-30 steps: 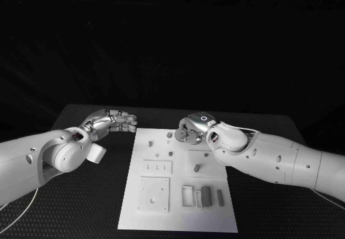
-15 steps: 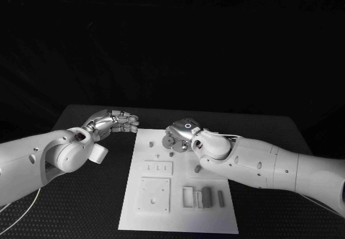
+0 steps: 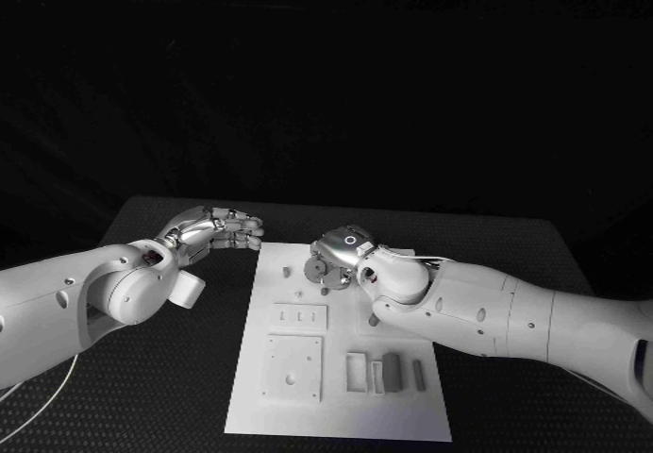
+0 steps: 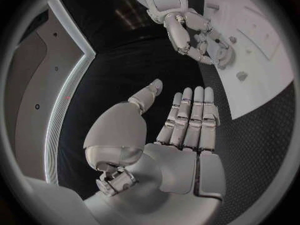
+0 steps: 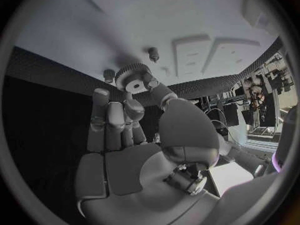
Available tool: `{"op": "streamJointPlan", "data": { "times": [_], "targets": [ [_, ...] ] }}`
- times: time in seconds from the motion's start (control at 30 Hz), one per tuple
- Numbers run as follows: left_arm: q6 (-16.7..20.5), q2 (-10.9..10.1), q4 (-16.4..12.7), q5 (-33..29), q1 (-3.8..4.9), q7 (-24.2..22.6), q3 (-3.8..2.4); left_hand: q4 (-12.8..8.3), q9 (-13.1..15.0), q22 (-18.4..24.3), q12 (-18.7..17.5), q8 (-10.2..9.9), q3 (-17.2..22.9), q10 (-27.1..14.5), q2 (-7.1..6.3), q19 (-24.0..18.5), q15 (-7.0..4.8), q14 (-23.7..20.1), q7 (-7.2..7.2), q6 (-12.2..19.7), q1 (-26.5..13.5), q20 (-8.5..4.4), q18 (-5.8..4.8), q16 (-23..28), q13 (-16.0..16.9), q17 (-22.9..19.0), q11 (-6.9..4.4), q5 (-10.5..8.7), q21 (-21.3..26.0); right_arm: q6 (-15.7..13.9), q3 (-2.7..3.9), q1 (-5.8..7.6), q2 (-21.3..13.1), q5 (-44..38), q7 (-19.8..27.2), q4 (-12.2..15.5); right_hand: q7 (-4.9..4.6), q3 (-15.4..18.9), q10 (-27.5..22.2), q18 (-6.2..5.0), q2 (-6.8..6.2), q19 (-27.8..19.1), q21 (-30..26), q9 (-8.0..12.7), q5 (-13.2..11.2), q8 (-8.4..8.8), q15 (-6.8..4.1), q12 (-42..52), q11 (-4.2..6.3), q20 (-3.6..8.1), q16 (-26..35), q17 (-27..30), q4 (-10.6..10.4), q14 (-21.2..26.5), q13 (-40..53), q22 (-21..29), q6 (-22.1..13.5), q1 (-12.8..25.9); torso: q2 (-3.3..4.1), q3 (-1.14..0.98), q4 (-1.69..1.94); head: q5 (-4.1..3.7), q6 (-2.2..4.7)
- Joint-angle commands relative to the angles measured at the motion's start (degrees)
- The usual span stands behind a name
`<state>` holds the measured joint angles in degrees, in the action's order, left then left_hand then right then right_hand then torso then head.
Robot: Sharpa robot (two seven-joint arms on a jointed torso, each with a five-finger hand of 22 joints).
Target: Assemble the parts on the task board
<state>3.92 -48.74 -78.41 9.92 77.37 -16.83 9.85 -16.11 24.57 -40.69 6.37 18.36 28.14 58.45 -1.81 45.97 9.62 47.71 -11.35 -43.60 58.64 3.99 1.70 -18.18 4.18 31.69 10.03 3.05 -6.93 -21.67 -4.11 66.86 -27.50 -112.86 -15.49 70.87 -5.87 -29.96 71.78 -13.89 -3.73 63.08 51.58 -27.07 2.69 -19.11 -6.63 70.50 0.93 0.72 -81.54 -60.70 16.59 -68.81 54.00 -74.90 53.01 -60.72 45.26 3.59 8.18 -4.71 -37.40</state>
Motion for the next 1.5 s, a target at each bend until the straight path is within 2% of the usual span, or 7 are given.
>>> {"op": "streamJointPlan", "data": {
  "times": [0.03, 0.17, 0.8, 1.1, 1.23, 1.3, 1.5],
  "targets": [
    [-0.3, 0.1, -0.1, 0.1, 0.05, -0.3, -0.06, 0.0, -0.1, -0.1, -0.2, -0.2, -0.4, 0.1, -0.1, -0.1, 0.28, 0.1, -0.97, 0.2, -0.6, 0.12, 0.61, 0.3, -0.1, 0.0, 0.34, 0.08, 0.3, -0.4, -0.03, -0.01, 0.2, -1.7, -0.3, -0.2, 0.5, -0.4, 0.4, -1.11, 0.03, 0.3, 0.2, -1.9, 0.4, 0.28, -0.09, -0.2, 0.09, -0.05, -0.2, 0.0, 0.0, -0.2, -0.1, -0.9, 4.4, -0.7, -0.02, 0.04, 0.11, -0.01, 0.01],
    [-0.2, 0.1, -0.1, 0.1, 0.05, -0.3, -0.06, 0.0, -0.1, -0.1, -0.2, -0.2, -0.5, 0.1, -0.1, -0.1, 0.28, 0.1, -0.97, 0.2, -0.6, 0.11, 0.62, 0.3, -0.1, 0.0, 0.34, 0.08, 0.3, -0.6, -0.03, -0.01, 0.7, -1.9, -0.8, -0.7, 0.47, -0.4, 0.5, -1.11, -0.04, 0.3, 0.2, -1.9, 0.3, 0.35, -0.07, -0.2, 0.06, -0.03, -0.2, 0.0, 0.0, -0.3, -0.1, -0.9, 4.3, -0.8, 0.05, -0.1, -0.09, 0.03, -0.06],
    [-0.5, 0.4, 0.1, 0.1, 0.05, -0.1, -0.07, 0.0, -0.1, -0.1, -0.2, -0.2, -0.5, 0.1, -0.08, -0.1, 0.28, 0.1, -0.97, 0.2, -0.6, 0.12, 0.63, 0.3, -0.1, 0.0, 0.35, 0.08, 0.3, -0.3, -0.04, -0.3, 2.1, -0.8, -0.6, -3.8, 0.36, -0.4, 0.7, -1.11, -0.26, 0.4, 0.2, -2.0, 0.3, 0.56, 0.02, -0.4, -0.05, 0.04, -0.1, 0.3, 0.1, -0.2, -0.2, -0.9, 4.2, -1.1, 0.06, -0.1, -0.08, 0.08, -0.19],
    [-0.5, 0.5, 0.2, 0.1, 0.05, -0.1, -0.07, 0.0, -0.1, -0.1, -0.2, -0.2, -0.5, 0.1, -0.08, -0.1, 0.28, 0.1, -0.97, 0.2, -0.6, 0.12, 0.63, 0.3, -0.1, 0.0, 0.35, 0.08, 0.3, 0.4, -0.03, -0.52, 2.2, 0.5, 0.2, -3.8, 0.17, -0.3, 0.7, -1.11, -0.55, 0.3, 0.1, -1.9, 0.3, 0.96, 0.15, -0.5, -0.23, 0.01, 0.1, 0.7, 0.0, 0.0, -0.3, -0.8, 3.8, -1.1, 0.08, -0.1, -0.19, 0.28, -0.27],
    [-0.5, 0.5, 0.2, 0.1, 0.05, 0.0, -0.07, 0.0, -0.1, -0.1, -0.2, -0.2, -0.5, 0.1, -0.08, -0.1, 0.28, 0.1, -0.97, 0.2, -0.6, 0.12, 0.63, 0.3, -0.1, 0.0, 0.35, 0.08, 0.3, -0.2, -0.03, -0.52, 2.2, 1.2, 0.3, -4.0, -0.36, -0.2, 0.8, -1.11, -1.12, 0.3, 0.0, -1.5, 0.3, 1.99, 0.56, -0.7, -0.75, -0.05, 0.3, 1.1, -0.1, 0.3, -0.4, -0.8, 2.4, -0.9, 0.04, -0.08, -0.14, 0.25, -0.3],
    [-0.5, 0.4, 0.2, 0.1, 0.05, 0.0, -0.07, 0.0, -0.1, -0.1, -0.2, -0.2, -0.5, 0.1, -0.08, -0.1, 0.28, 0.1, -0.97, 0.2, -0.6, 0.12, 0.63, 0.3, -0.1, 0.0, 0.35, 0.08, 0.3, -0.4, -0.03, -0.52, 2.2, 1.5, 0.2, -4.0, -1.05, -0.2, 0.7, -1.11, -1.93, 0.3, -0.1, -0.8, 0.3, 3.34, 1.07, -1.0, -1.38, -0.11, 0.4, 1.5, -0.2, 0.6, -0.6, -0.7, 0.3, -0.7, 0.05, -0.08, -0.16, 0.24, -0.33],
    [-0.6, 0.4, 0.2, 0.1, 0.05, 0.1, -0.07, 0.0, -0.1, -0.1, -0.2, -0.2, -0.5, 0.1, -0.08, -0.1, 0.28, 0.1, -0.97, 0.2, -0.6, 0.12, 0.63, 0.3, -0.1, 0.0, 0.35, 0.08, 0.3, -0.5, -0.03, -0.51, 2.1, 2.4, 0.2, -4.0, -1.84, -0.8, 0.6, -1.11, -3.58, 0.5, -0.4, 0.0, 0.4, 4.65, 1.81, -1.3, -2.13, -0.26, 0.8, 2.4, -0.9, 1.2, -0.8, -0.5, -1.6, 0.1, 0.06, -0.08, -0.21, 0.27, -0.29]
  ]
}}
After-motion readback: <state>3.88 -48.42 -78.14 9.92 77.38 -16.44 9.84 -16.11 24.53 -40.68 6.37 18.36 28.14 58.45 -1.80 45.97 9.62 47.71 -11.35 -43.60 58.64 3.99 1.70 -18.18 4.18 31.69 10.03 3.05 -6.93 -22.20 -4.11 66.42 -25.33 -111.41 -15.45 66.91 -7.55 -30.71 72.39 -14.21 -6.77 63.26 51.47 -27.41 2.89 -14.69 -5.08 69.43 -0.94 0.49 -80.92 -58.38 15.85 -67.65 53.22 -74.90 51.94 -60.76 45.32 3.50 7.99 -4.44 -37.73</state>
